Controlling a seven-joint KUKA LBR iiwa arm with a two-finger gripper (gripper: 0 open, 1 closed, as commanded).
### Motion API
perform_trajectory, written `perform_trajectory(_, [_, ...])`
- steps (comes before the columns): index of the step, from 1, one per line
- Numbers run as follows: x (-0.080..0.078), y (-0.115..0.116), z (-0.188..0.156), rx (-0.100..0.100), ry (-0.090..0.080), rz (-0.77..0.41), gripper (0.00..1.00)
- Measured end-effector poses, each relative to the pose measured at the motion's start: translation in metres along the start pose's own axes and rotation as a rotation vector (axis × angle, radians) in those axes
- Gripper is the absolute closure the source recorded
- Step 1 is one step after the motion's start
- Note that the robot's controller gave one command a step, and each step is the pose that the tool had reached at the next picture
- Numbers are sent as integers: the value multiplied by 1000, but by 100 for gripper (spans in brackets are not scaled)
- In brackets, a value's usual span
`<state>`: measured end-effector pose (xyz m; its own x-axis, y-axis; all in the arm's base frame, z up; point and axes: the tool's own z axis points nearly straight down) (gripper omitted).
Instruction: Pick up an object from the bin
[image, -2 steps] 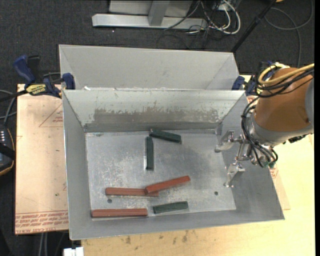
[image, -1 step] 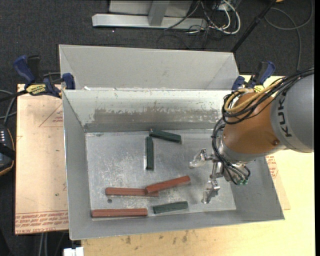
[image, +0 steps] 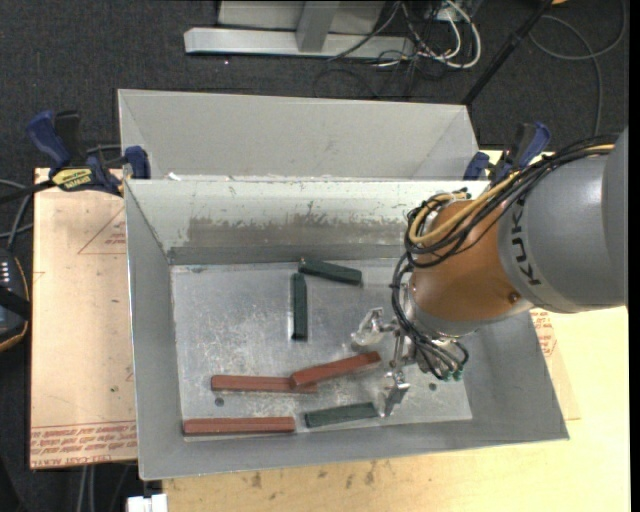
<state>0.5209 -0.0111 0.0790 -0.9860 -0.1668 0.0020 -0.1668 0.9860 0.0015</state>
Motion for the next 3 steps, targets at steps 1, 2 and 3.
perform_trajectory(1, [-9, 16, -30, 1, -4, 117, 0])
perform_trajectory(2, [-12, 40, -4, 2, 0, 2, 0])
perform_trajectory(3, [-2, 44, -4, 0, 2, 132, 100])
